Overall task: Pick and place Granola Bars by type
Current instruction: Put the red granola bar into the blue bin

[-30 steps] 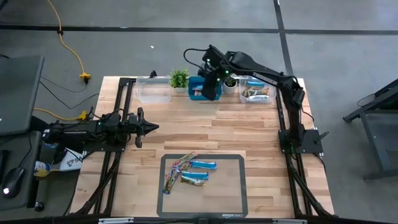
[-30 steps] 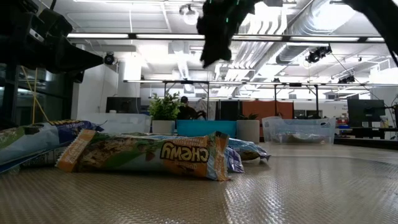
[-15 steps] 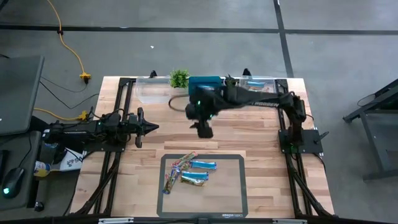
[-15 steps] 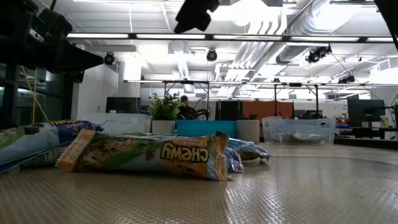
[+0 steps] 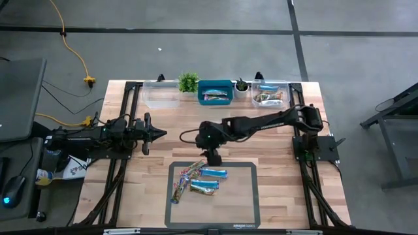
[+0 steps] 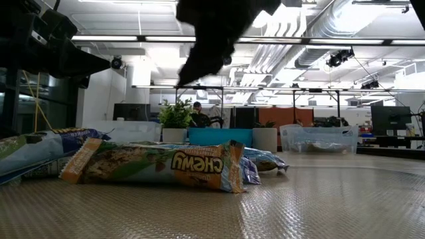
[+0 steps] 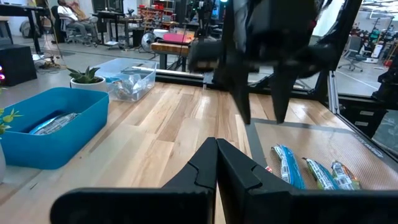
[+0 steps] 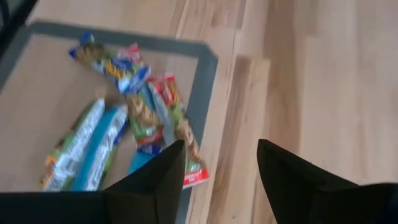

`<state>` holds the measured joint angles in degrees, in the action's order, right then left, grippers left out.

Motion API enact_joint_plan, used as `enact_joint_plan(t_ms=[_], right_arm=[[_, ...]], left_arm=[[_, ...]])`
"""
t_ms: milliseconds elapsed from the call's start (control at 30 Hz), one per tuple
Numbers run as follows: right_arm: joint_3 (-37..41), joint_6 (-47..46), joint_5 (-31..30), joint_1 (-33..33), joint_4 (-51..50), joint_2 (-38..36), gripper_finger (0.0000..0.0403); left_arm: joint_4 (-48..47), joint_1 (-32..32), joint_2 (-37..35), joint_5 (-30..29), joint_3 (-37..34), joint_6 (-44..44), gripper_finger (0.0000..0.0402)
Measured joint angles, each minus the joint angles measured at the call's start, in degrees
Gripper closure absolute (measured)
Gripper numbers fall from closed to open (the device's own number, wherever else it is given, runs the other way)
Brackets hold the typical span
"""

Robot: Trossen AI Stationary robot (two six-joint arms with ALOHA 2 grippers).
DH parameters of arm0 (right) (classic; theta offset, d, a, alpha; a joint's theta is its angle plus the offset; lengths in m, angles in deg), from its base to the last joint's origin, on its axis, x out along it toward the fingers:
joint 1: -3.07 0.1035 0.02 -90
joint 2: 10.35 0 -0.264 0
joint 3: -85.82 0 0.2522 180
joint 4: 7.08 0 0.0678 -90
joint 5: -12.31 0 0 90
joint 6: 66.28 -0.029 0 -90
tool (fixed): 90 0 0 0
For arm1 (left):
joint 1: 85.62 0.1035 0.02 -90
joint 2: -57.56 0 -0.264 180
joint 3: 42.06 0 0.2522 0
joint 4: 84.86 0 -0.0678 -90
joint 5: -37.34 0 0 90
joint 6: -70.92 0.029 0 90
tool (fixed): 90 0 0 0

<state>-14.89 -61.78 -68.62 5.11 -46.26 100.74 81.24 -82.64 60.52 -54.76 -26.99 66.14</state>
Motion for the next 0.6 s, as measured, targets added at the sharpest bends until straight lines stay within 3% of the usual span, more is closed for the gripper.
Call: enact_joint_plan(t_ms=[600], right_arm=[[13.6, 11.1, -2.1, 1.7, 17.8, 0.0, 0.0205]], left_arm=[[0.0, 0.0, 0.0, 0.0, 0.0, 0.0, 0.0400]])
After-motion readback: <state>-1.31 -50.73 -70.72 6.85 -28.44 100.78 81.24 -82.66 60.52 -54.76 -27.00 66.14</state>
